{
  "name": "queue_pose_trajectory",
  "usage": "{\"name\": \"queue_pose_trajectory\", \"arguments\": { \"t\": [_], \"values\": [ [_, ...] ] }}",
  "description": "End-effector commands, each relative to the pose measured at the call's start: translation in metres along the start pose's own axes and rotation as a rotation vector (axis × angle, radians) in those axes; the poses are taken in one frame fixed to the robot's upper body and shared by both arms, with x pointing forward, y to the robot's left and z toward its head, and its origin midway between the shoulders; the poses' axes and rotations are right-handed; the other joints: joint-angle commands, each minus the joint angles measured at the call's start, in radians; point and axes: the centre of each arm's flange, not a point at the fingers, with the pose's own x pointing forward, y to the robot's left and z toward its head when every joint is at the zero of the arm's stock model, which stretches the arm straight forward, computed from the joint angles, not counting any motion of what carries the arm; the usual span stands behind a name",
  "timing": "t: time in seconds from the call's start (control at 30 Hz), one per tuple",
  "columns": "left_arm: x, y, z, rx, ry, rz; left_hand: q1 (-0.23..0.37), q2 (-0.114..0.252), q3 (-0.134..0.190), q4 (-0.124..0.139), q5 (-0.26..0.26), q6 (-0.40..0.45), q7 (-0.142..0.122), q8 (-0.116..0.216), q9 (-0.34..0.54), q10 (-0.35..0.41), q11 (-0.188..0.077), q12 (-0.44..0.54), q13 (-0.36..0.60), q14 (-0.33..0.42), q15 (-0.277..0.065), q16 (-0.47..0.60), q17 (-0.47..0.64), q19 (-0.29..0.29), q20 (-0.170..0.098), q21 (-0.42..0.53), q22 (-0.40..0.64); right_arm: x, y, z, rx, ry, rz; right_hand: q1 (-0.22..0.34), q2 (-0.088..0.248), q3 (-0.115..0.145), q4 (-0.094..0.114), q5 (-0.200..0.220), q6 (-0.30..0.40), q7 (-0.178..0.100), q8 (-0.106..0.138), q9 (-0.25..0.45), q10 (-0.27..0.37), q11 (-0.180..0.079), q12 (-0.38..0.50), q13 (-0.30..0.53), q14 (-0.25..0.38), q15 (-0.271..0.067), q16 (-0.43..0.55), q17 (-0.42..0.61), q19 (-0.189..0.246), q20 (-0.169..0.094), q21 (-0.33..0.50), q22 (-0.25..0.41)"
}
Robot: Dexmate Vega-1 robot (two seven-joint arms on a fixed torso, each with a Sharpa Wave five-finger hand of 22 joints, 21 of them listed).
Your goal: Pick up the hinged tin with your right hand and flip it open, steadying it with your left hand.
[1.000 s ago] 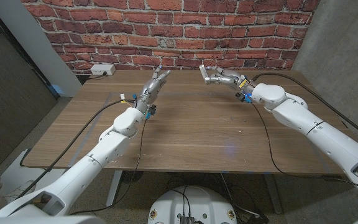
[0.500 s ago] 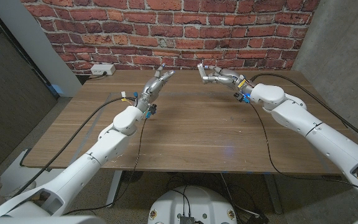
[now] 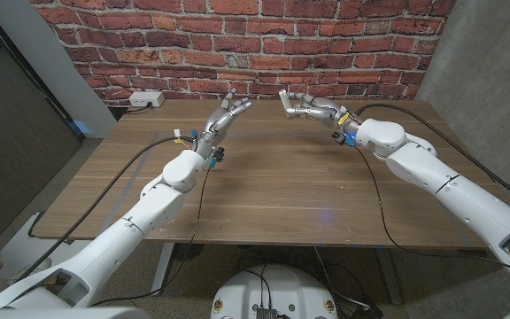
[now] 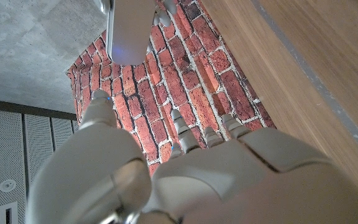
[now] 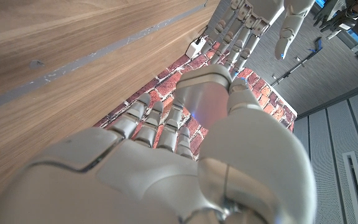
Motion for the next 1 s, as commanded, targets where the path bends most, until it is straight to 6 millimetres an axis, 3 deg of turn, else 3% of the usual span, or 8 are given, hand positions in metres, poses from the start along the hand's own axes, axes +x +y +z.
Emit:
{"name": "queue_pose_trajectory", "arguments": {
  "t": [0.03,0.17,0.3,0.5,0.67,1.0],
  "values": [
    [0.005,-0.002,0.005,0.039,-0.006,-0.034,0.006,-0.023,-0.009,0.0,0.012,-0.26,0.005,-0.001,0.004,0.014,-0.011,0.008,0.004,-0.011,-0.003,0.008,0.002,-0.009,0.004,0.006,0.005,0.0,0.002,0.008,-0.009,-0.021,0.014,0.008,0.012,-0.006,-0.002,0.004,0.007,-0.004,0.0,0.001,0.157,-0.151,0.001,0.004,0.007,-0.109,0.001,0.001,0.005,0.008,-0.004,0.003],
    [0.006,-0.001,0.007,0.051,-0.009,-0.036,0.015,-0.041,-0.017,-0.001,0.015,-0.273,0.01,0.003,0.004,0.025,0.012,0.01,0.005,-0.007,0.006,0.012,0.002,-0.012,0.013,0.007,0.005,0.0,0.004,0.011,-0.015,-0.023,0.019,0.008,0.01,-0.007,-0.002,0.004,0.007,-0.006,-0.001,0.001,0.157,-0.151,0.0,0.004,0.008,-0.109,0.001,0.001,0.006,0.008,-0.005,0.003],
    [0.007,-0.001,0.007,0.056,-0.005,-0.037,0.025,-0.067,-0.03,-0.001,0.022,-0.266,0.016,0.012,0.004,0.064,0.019,0.02,0.003,0.019,-0.009,0.022,0.002,-0.006,0.015,0.011,0.004,0.0,0.007,0.014,-0.016,-0.029,0.023,0.009,0.01,-0.007,-0.003,0.004,0.008,-0.007,-0.001,0.001,0.158,-0.151,-0.001,0.005,0.008,-0.108,0.0,0.001,0.005,0.008,-0.005,0.003],
    [0.008,-0.003,0.01,0.064,-0.008,-0.016,0.039,-0.079,-0.037,0.001,0.029,-0.284,0.029,0.009,0.004,0.094,-0.003,0.025,0.002,0.033,-0.013,0.025,0.002,0.004,0.016,0.016,0.005,0.001,0.009,0.014,-0.002,-0.037,0.031,0.011,0.011,-0.007,-0.003,0.004,0.01,-0.009,-0.001,0.001,0.158,-0.151,-0.002,0.007,0.008,-0.111,0.0,0.001,0.005,0.009,-0.006,0.003],
    [0.008,-0.005,0.01,0.049,-0.023,-0.017,0.049,-0.082,-0.04,0.004,0.033,-0.282,0.029,0.014,0.004,0.124,-0.011,0.032,0.002,0.058,-0.03,0.032,0.002,0.021,0.01,0.022,0.005,0.001,0.012,0.015,0.002,-0.046,0.045,0.012,0.01,-0.008,-0.004,0.004,0.013,-0.01,-0.001,0.001,0.159,-0.151,-0.003,0.008,0.008,-0.11,0.0,0.001,0.006,0.009,-0.006,0.003],
    [0.01,-0.008,0.009,0.033,-0.037,-0.046,0.06,-0.077,-0.039,0.008,0.039,-0.304,0.034,0.009,0.005,0.13,-0.019,0.03,0.004,0.046,-0.027,0.024,0.004,0.011,0.013,0.017,0.005,0.001,0.015,0.018,0.012,-0.056,0.058,0.012,0.011,-0.009,-0.003,0.004,0.015,-0.011,-0.002,0.001,0.16,-0.151,-0.003,0.01,0.009,-0.112,0.0,0.001,0.006,0.009,-0.006,0.003]
  ]
}}
